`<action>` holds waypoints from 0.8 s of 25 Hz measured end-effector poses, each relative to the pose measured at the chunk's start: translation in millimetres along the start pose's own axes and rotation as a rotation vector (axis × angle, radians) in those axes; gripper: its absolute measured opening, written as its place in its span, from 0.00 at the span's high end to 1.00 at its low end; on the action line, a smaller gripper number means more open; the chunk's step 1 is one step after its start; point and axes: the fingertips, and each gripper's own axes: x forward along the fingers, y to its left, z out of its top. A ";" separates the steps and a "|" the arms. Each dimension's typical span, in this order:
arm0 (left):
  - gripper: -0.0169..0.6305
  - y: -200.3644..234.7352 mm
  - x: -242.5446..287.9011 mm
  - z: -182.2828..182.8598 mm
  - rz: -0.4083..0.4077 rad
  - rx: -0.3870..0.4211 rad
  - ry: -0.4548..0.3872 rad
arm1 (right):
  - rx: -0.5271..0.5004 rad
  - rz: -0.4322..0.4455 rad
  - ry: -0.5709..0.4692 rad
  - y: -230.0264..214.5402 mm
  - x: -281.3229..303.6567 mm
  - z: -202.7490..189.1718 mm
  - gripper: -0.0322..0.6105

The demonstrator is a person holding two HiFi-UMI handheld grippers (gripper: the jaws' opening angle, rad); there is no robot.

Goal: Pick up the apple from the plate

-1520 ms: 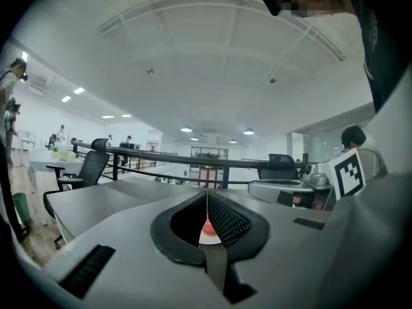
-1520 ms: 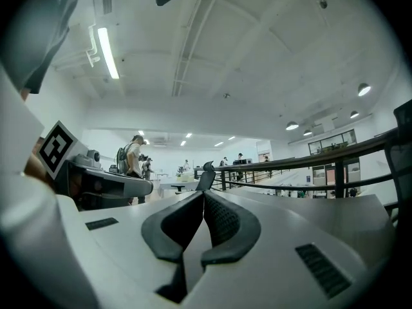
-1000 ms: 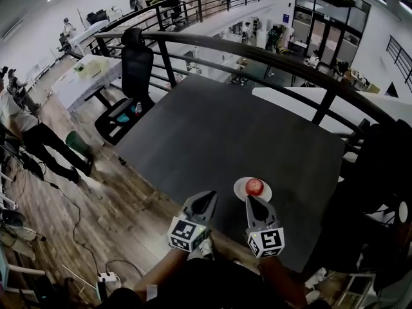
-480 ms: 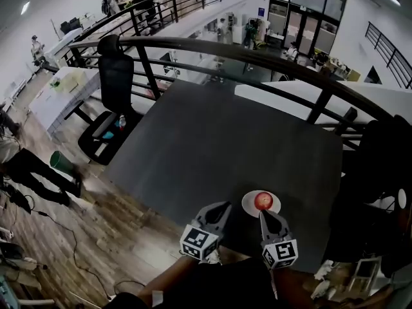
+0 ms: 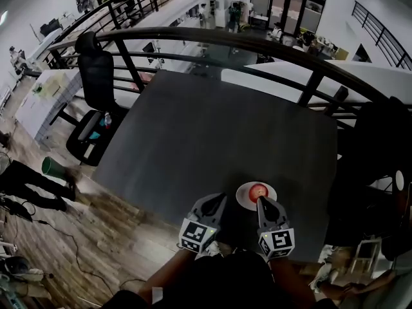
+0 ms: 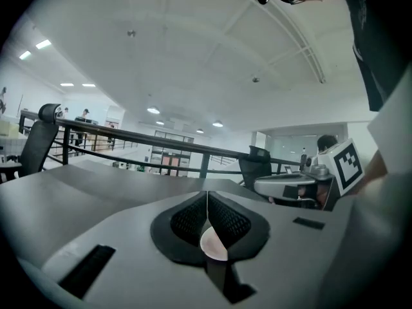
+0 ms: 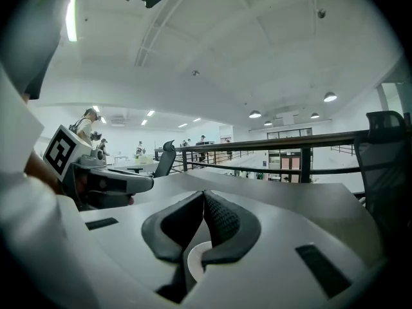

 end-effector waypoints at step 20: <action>0.93 -8.1 45.7 -24.8 0.022 -0.010 0.069 | -0.017 -0.024 0.075 -37.7 7.7 -30.6 0.75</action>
